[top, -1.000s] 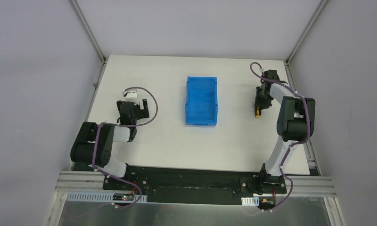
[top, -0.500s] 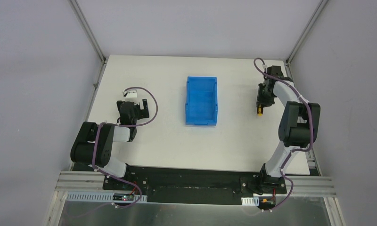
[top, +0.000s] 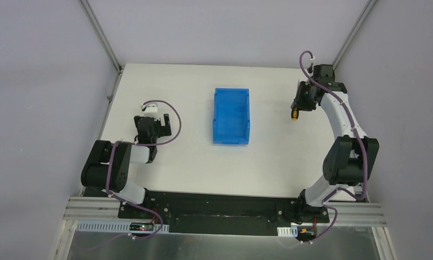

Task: Put the screwdriver in the bin
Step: Pick up the screwdriver from the center of the board, then place the screwdriver in the bin.

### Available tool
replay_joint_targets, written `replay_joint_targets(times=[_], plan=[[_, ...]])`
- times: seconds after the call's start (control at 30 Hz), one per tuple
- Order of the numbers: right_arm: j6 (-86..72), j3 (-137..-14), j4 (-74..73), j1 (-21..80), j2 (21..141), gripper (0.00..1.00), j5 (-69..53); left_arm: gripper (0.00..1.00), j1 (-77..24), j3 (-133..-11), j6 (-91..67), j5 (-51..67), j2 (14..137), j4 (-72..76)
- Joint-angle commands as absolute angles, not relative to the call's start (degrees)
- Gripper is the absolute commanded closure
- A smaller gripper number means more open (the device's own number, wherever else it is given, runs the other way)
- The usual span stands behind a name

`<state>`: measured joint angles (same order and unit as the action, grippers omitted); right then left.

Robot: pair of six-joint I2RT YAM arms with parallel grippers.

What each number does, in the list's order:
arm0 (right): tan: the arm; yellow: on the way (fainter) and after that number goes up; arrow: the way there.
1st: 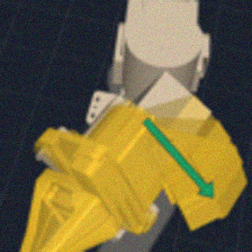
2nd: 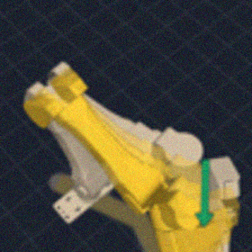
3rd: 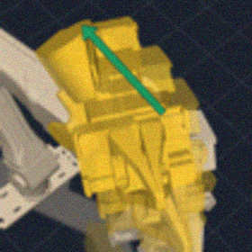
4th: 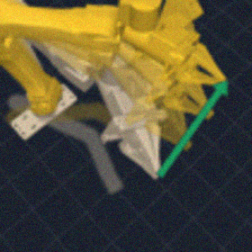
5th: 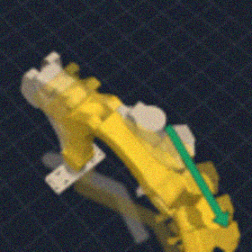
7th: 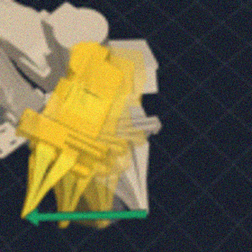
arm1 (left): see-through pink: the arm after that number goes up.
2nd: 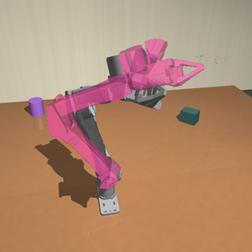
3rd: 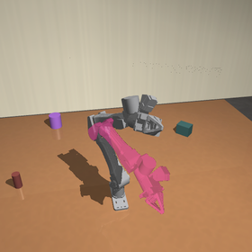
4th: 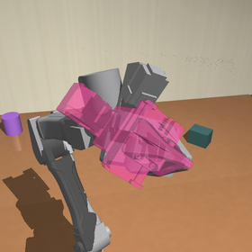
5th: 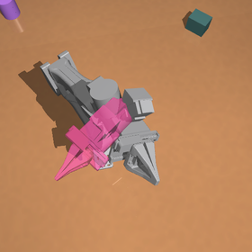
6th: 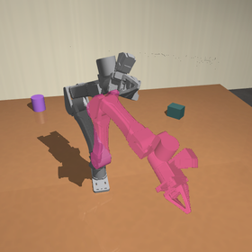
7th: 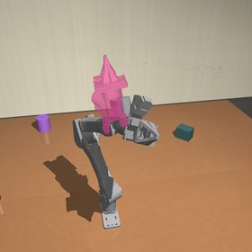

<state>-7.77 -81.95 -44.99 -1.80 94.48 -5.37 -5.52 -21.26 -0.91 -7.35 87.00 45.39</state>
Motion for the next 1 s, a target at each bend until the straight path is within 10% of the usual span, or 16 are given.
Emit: replay_joint_targets(times=[0.0, 0.97], plan=[[-12.20, -85.82, -45.27, 1.35, 89.59, 0.89, -11.23, 0.01, -4.83, -21.43, -1.23, -6.86, 86.30, 47.02], [-25.85, -94.58, -38.41, 27.38, 96.30, 0.88, -1.18, 0.01, -4.83, -21.42, -1.23, -6.80, 86.26, 47.03]])
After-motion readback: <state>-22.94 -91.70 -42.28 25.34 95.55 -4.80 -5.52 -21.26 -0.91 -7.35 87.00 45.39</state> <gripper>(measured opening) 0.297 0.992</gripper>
